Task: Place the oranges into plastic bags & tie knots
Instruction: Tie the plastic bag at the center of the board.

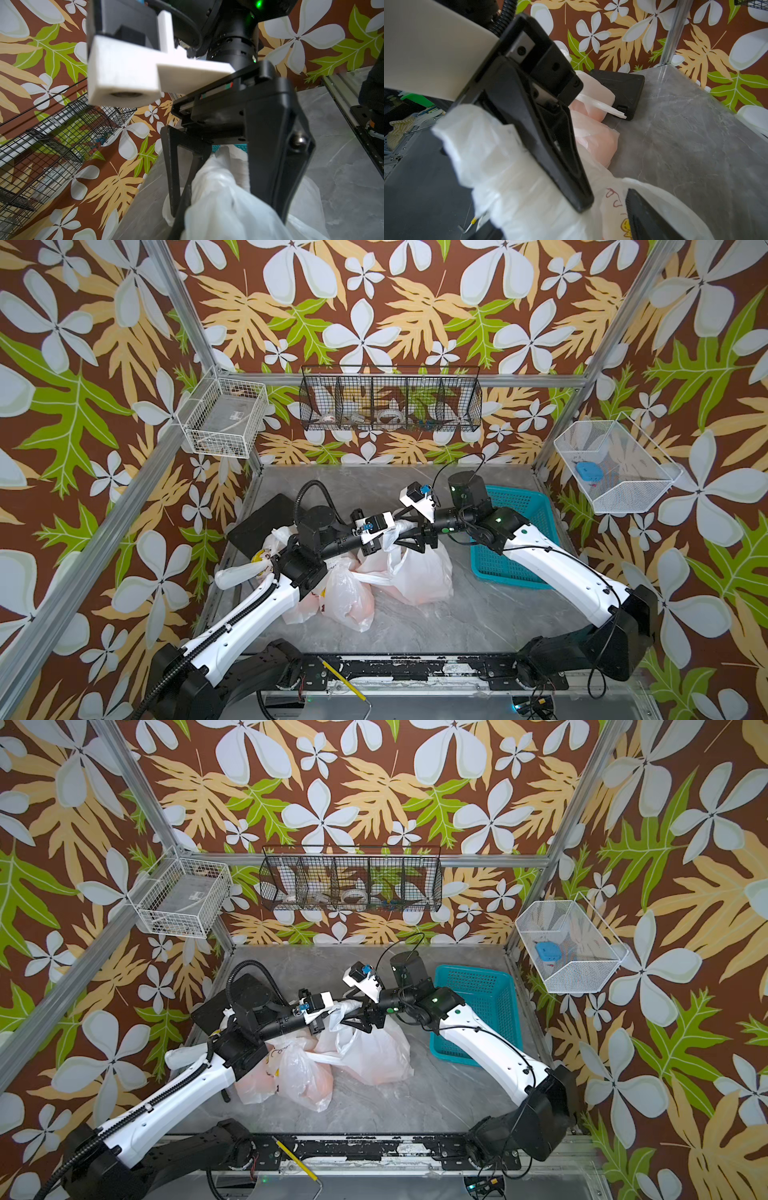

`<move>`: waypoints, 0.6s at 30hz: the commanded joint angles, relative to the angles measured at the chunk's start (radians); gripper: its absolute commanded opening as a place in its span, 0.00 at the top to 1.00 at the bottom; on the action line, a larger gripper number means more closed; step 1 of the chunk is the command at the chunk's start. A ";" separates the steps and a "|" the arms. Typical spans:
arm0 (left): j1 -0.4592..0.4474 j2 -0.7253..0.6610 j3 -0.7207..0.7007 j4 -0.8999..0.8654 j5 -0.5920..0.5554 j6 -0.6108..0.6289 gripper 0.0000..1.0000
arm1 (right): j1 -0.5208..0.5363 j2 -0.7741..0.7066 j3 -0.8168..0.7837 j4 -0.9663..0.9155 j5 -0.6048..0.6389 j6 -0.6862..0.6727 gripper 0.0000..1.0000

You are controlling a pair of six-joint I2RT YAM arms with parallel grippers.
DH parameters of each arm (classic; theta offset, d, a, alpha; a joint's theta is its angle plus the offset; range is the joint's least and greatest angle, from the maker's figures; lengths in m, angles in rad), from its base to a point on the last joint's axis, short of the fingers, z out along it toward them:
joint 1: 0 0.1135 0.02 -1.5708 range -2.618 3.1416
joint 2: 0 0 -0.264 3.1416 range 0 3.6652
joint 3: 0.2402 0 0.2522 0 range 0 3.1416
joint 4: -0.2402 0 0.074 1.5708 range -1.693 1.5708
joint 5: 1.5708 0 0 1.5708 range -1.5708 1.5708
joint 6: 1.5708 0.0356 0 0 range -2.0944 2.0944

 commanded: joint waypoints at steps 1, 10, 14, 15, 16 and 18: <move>0.002 -0.013 0.005 0.005 -0.008 0.009 1.00 | 0.002 0.001 -0.003 -0.029 0.062 0.009 0.33; -0.006 -0.029 0.015 -0.053 -0.054 0.014 1.00 | 0.002 -0.033 -0.003 -0.083 0.184 -0.016 0.50; -0.026 -0.024 0.026 -0.078 -0.076 0.013 1.00 | 0.001 -0.034 0.006 -0.089 0.263 -0.003 0.58; -0.030 -0.024 0.027 -0.079 -0.079 0.011 1.00 | 0.002 -0.034 0.006 -0.089 0.278 -0.006 0.59; -0.035 -0.024 0.028 -0.082 -0.080 0.012 1.00 | 0.001 -0.035 0.004 -0.088 0.298 -0.005 0.61; -0.042 -0.028 0.028 -0.088 -0.094 0.009 1.00 | 0.003 -0.034 0.008 -0.093 0.357 -0.010 0.70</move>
